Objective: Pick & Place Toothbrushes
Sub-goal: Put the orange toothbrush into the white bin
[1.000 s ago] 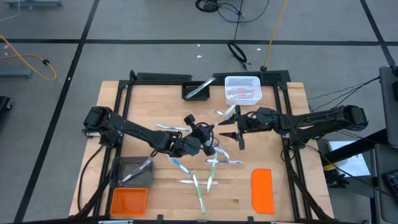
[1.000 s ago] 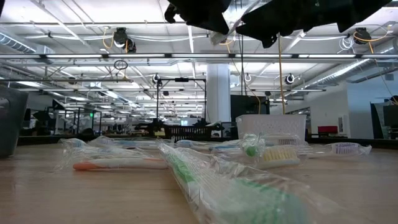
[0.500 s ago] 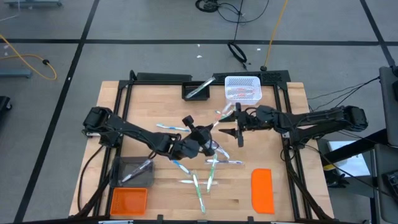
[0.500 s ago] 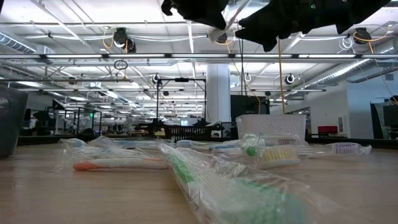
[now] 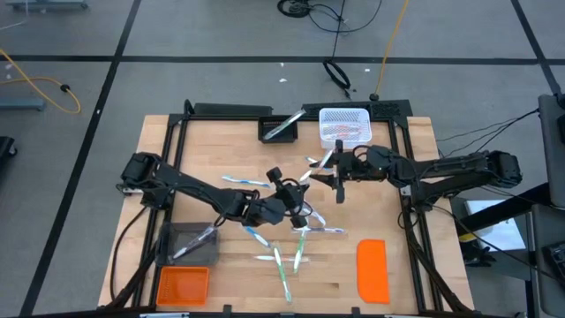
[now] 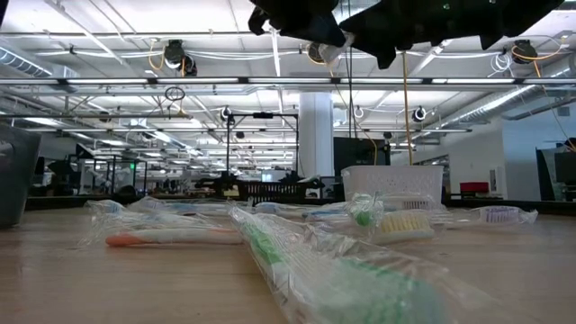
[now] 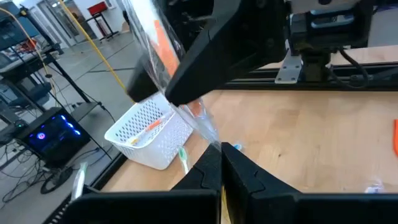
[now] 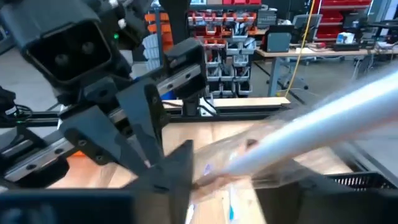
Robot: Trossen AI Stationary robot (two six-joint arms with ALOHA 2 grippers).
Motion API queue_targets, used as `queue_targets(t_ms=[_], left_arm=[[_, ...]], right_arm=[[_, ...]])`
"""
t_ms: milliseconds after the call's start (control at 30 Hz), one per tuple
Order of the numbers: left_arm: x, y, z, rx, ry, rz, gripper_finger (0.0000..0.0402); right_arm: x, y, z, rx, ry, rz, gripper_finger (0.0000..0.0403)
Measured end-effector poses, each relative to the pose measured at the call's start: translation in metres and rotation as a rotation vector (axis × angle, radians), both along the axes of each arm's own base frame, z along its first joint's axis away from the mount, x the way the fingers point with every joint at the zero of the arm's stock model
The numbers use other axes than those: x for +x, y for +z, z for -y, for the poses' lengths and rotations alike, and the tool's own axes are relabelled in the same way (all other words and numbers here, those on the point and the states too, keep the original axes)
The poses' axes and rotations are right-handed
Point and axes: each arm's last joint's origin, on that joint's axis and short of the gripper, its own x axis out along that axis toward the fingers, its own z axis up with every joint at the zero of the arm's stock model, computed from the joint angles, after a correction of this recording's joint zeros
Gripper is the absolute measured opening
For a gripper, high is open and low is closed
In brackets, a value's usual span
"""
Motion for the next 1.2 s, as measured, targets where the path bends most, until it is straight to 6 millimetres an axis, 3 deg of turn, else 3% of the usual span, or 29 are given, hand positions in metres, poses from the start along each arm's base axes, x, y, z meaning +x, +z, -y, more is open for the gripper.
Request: queue_targets(t_ms=[100,167,267,433,733,967,1200], left_arm=[[0.000,-0.001,-0.002,0.013,0.014,-0.010,0.0001],[0.000,-0.001,-0.005,0.018,0.018,-0.018,0.0003],[0.000,-0.002,-0.006,0.036,0.018,-0.039,0.0005],[-0.004,-0.004,-0.010,0.052,0.161,-0.034,0.0013],[-0.015,-0.005,-0.014,0.048,0.258,-0.078,0.0070],[-0.024,-0.018,-0.004,-0.031,0.186,-0.185,0.0098],[-0.032,-0.027,0.006,-0.135,0.125,-0.257,0.0104]], right_arm=[[0.000,-0.001,0.000,-0.010,0.008,-0.012,0.0047],[0.000,-0.001,0.000,-0.031,0.009,-0.015,0.0019],[0.000,-0.002,0.000,-0.039,0.005,-0.023,0.0017],[-0.001,-0.004,0.001,-0.086,-0.037,-0.047,0.0014],[-0.012,-0.005,0.015,-0.146,-0.211,-0.137,0.0014],[-0.033,-0.004,0.038,-0.249,-0.528,-0.267,0.0014],[-0.043,-0.010,0.069,-0.302,-0.713,-0.373,0.0014]])
